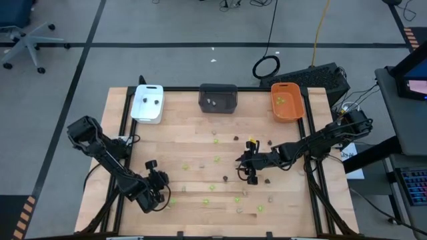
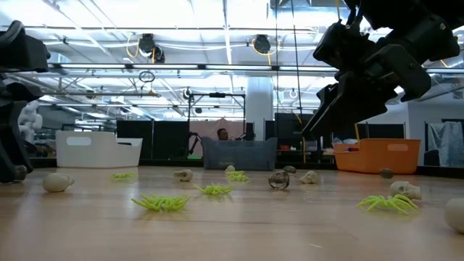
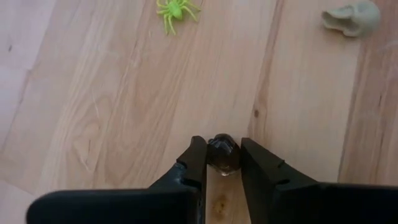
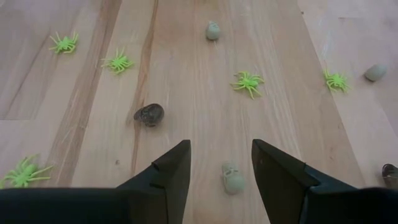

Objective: Sort Halloween decoration
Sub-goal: Put the black toy skull into the white bin

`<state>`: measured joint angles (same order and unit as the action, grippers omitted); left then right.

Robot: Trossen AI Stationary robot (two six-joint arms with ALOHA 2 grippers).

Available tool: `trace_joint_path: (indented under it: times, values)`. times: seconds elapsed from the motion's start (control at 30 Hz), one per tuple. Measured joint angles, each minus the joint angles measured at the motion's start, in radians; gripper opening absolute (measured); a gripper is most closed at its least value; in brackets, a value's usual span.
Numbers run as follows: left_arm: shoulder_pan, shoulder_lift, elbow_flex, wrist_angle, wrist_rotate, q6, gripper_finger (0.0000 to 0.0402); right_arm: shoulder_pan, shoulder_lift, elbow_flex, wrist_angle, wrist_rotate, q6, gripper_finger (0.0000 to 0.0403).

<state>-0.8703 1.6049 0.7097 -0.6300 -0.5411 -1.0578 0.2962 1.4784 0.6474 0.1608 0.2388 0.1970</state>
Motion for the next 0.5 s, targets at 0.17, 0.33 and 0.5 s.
trace_joint_path:
  times: [0.17, 0.33, 0.5]
  values:
    - [0.0, 0.002, 0.015, -0.005, -0.002, 0.057, 0.0062, 0.0, 0.0, 0.0, 0.0, 0.0, 0.0, 0.0155]
    - [0.004, 0.002, 0.028, -0.009, -0.026, 0.275, 0.0062, 0.0, 0.0, 0.0, 0.0, 0.0, 0.0, 0.0155]
    - [0.008, 0.002, 0.029, -0.009, -0.082, 0.44, 0.0063, 0.0, 0.0, 0.0, 0.0, 0.0, 0.0, 0.0155]
